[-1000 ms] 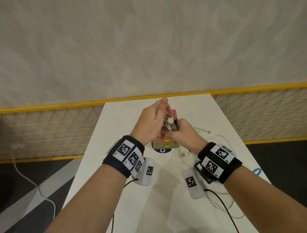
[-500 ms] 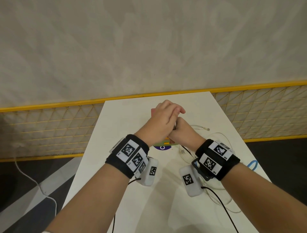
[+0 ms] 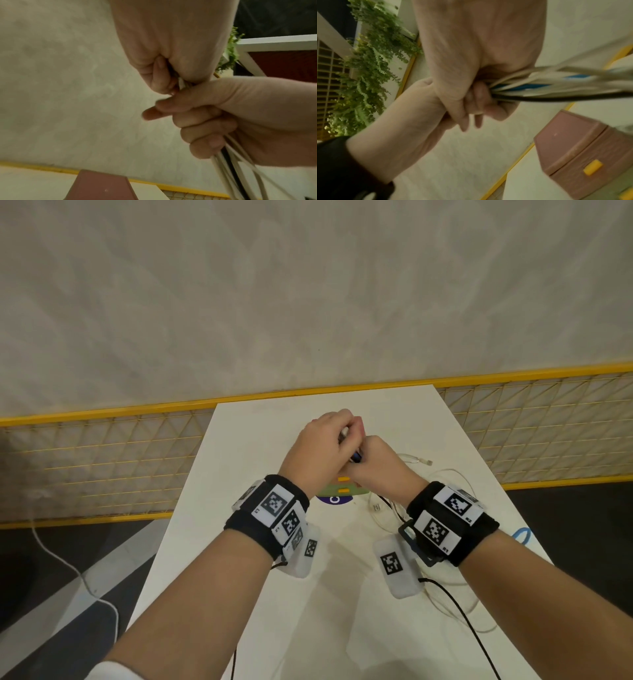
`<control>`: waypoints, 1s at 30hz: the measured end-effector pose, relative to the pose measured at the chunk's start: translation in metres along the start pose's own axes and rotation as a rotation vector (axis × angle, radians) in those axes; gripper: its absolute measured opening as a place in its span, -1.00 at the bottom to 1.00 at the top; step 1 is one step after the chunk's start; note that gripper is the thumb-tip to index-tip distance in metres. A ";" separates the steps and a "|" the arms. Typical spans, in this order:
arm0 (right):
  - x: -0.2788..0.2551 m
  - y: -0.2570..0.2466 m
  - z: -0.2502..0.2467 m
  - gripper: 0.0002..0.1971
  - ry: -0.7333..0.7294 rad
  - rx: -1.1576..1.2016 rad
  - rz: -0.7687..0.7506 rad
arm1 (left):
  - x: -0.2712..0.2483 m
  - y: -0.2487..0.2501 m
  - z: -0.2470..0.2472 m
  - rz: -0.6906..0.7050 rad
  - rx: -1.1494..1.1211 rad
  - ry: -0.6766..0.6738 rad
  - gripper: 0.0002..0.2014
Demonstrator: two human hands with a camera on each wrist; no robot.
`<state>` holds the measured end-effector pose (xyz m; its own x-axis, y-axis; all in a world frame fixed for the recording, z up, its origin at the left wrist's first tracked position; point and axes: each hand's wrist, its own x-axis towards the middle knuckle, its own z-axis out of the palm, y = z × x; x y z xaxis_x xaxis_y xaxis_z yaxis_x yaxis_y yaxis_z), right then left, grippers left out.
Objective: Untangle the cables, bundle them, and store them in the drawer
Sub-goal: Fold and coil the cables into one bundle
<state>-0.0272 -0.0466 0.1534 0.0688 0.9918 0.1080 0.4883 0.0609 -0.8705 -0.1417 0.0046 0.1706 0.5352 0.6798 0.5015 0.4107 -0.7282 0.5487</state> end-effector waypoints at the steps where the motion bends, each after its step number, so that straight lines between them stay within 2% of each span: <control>1: -0.003 0.000 -0.004 -0.86 -0.044 -0.033 -0.009 | 0.001 -0.003 -0.003 -0.065 -0.059 0.047 -0.83; 3: -0.009 0.008 -0.012 -0.83 -0.120 -0.069 0.004 | 0.003 -0.014 -0.011 -0.221 -0.162 0.132 -0.79; 4: -0.011 0.012 -0.016 -0.78 -0.143 -0.112 -0.002 | 0.004 -0.021 -0.014 -0.287 -0.180 0.120 -0.76; 6: -0.010 0.020 -0.025 -0.68 -0.162 -0.288 -0.027 | 0.004 -0.034 -0.018 -0.361 -0.113 -0.004 -0.71; 7: -0.010 0.025 -0.028 -0.65 -0.176 -0.369 -0.040 | 0.003 -0.038 -0.019 -0.361 -0.049 -0.030 -0.71; 8: -0.010 0.026 -0.031 -0.64 -0.197 -0.419 -0.042 | 0.003 -0.040 -0.020 -0.325 -0.010 0.001 -0.73; 10: -0.008 0.028 -0.034 -0.67 -0.242 -0.504 -0.048 | 0.001 -0.028 -0.024 -0.121 -0.032 0.087 -0.74; 11: -0.008 0.026 -0.034 -0.69 -0.269 -0.546 -0.058 | 0.000 -0.020 -0.023 -0.008 -0.047 0.022 -0.67; 12: -0.007 0.023 -0.034 -0.73 -0.300 -0.583 -0.070 | -0.002 -0.014 -0.018 0.061 -0.039 -0.114 -0.55; 13: -0.007 0.019 -0.034 -0.76 -0.322 -0.598 -0.106 | -0.006 -0.008 -0.011 0.071 -0.004 -0.281 -0.42; 14: -0.007 0.014 -0.034 -0.78 -0.339 -0.613 -0.138 | -0.009 -0.005 -0.005 0.030 0.041 -0.441 -0.32; 15: -0.007 0.011 -0.035 -0.78 -0.348 -0.627 -0.171 | -0.012 -0.004 0.000 -0.042 0.067 -0.549 -0.32; 16: -0.007 0.007 -0.036 -0.76 -0.350 -0.646 -0.184 | -0.014 -0.007 0.005 -0.111 0.065 -0.593 -0.41; 18: -0.005 0.010 -0.042 -0.75 -0.335 -0.655 -0.198 | -0.016 -0.014 0.007 -0.162 -0.004 -0.569 -0.65; 19: -0.004 0.013 -0.046 -0.74 -0.325 -0.640 -0.193 | -0.017 -0.017 0.007 -0.160 -0.044 -0.557 -0.70; 22: -0.005 0.026 -0.067 -0.70 -0.247 -0.519 -0.122 | -0.017 -0.023 -0.003 -0.204 -0.139 -0.460 -0.66; 24: -0.011 0.031 -0.074 -0.80 -0.211 -0.440 -0.078 | -0.015 -0.029 -0.010 -0.261 -0.194 -0.339 -0.70; 26: -0.019 0.033 -0.067 -0.87 -0.183 -0.385 -0.045 | -0.016 -0.032 -0.005 -0.306 -0.255 -0.201 -0.76; 30: -0.017 0.027 -0.031 -0.77 0.016 -0.156 -0.019 | -0.016 -0.015 0.020 -0.481 -0.536 0.041 -0.68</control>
<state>0.0123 -0.0651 0.1427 0.0718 0.9886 0.1324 0.6187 0.0599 -0.7833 -0.1420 0.0024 0.1412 0.3534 0.9248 0.1410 0.1691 -0.2114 0.9627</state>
